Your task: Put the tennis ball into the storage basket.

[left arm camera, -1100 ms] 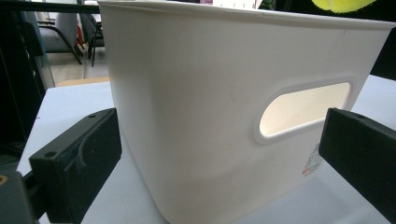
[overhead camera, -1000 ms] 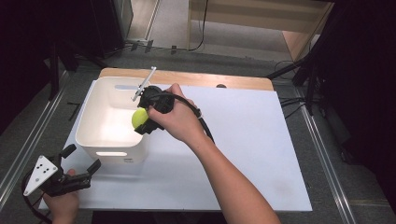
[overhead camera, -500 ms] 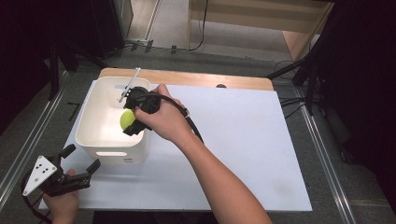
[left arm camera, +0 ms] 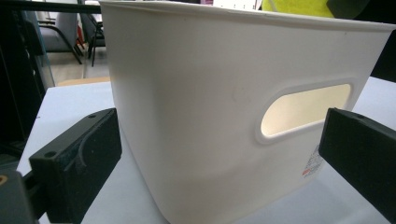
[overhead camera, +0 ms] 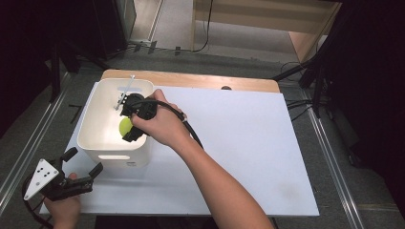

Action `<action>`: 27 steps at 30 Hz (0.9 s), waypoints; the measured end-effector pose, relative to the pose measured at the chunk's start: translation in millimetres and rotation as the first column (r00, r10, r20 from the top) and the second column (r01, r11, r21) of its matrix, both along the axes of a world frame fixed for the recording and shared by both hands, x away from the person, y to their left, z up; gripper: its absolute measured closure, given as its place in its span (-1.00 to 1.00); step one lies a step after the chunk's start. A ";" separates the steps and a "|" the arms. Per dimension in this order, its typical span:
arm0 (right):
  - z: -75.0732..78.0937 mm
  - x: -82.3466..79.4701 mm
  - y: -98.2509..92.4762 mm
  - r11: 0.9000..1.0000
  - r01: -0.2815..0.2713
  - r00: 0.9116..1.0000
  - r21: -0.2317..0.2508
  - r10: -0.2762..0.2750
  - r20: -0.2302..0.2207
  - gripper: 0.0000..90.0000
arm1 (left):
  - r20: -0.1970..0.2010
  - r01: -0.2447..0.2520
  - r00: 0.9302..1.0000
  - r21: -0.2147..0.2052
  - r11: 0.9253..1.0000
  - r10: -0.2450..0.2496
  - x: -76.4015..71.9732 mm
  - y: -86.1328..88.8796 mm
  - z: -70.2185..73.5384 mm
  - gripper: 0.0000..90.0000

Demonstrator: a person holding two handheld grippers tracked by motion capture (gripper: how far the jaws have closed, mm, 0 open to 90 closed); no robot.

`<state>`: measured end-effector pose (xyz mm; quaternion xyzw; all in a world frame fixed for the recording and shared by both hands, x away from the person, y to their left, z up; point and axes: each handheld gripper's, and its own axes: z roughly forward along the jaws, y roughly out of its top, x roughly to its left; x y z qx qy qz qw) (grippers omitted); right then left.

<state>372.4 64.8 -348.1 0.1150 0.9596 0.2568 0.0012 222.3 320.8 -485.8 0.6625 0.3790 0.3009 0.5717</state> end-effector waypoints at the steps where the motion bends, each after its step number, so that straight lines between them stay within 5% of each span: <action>1: -1.3 -0.1 0.9 1.000 -0.001 1.000 -0.002 0.001 0.001 -0.47 | 0.000 0.001 1.000 0.000 1.000 -0.001 0.1 0.0 0.0 -1.00; 27: -27.2 -2.9 9.7 0.991 -0.026 0.999 -0.128 0.029 0.024 -0.49 | -0.002 -0.001 1.000 -0.011 1.000 0.001 0.0 0.9 0.1 -1.00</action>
